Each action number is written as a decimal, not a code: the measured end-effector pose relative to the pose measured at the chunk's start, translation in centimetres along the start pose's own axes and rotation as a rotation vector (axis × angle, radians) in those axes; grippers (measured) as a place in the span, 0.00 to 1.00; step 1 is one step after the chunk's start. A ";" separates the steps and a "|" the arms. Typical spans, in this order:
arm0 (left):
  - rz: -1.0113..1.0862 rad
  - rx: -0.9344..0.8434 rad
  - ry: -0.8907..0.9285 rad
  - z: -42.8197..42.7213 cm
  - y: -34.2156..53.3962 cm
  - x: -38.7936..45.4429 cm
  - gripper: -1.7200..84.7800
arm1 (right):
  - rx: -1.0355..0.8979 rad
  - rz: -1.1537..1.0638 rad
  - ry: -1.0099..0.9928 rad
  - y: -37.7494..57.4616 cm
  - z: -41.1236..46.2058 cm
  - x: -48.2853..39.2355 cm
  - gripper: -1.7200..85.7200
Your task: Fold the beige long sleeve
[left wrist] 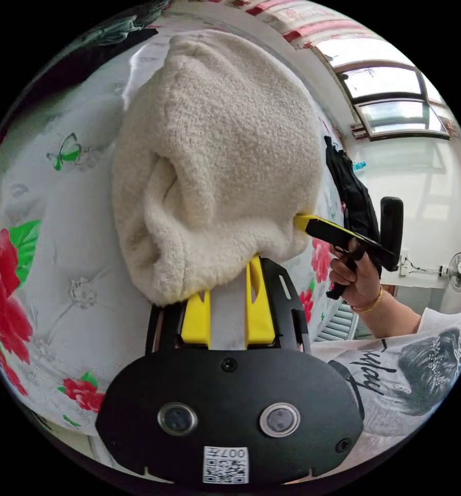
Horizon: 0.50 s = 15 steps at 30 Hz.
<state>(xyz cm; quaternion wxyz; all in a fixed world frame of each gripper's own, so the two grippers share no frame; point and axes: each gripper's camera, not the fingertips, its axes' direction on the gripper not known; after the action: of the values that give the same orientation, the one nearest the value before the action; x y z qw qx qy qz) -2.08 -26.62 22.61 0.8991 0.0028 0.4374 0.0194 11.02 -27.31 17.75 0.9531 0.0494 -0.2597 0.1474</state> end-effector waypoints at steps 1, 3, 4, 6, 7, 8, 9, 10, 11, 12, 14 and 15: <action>0.007 0.017 -0.017 -0.1 -1.7 -0.1 0.12 | 0.016 0.007 -0.001 -1.9 0.3 0.2 0.14; 0.037 0.106 -0.121 -0.4 -9.5 -0.8 0.12 | 0.088 -0.015 0.027 -10.3 1.7 0.2 0.14; 0.038 0.125 -0.146 -0.5 -11.5 -1.1 0.12 | 0.098 -0.030 0.035 -12.5 1.9 0.1 0.14; 0.035 0.144 -0.261 -1.0 -17.6 -1.7 0.11 | 0.116 -0.056 0.069 -19.9 1.7 -0.3 0.14; 0.031 0.128 -0.290 -1.0 -18.7 -1.7 0.10 | 0.125 -0.067 0.080 -21.1 1.4 -0.5 0.14; 0.029 0.093 -0.336 -0.9 -20.0 -1.7 0.09 | 0.141 -0.091 0.099 -22.8 0.4 -1.0 0.13; 0.042 0.067 -0.357 -0.6 -20.2 -1.6 0.08 | 0.150 -0.112 0.093 -23.4 -0.4 -1.2 0.13; 0.047 0.054 -0.363 -0.3 -19.9 -1.5 0.08 | 0.153 -0.125 0.088 -23.2 -0.7 -1.2 0.13; 0.050 0.030 -0.378 0.4 -18.7 -1.5 0.09 | 0.156 -0.144 0.098 -22.1 -1.1 -1.0 0.13; 0.063 0.018 -0.401 1.3 -16.6 -1.2 0.09 | 0.152 -0.148 0.125 -20.1 -1.3 -0.3 0.13; 0.122 0.053 -0.431 1.9 -12.2 -0.1 0.08 | 0.137 -0.116 0.145 -15.6 -1.5 1.8 0.13; 0.130 0.033 -0.453 2.4 -9.3 0.6 0.08 | 0.127 -0.064 0.143 -11.9 -1.9 3.9 0.13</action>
<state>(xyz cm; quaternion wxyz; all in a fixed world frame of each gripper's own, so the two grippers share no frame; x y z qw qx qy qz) 0.48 -35.90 23.46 0.9709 0.0498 0.2238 0.0691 18.72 -37.30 17.89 0.9684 0.1076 -0.1795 0.1361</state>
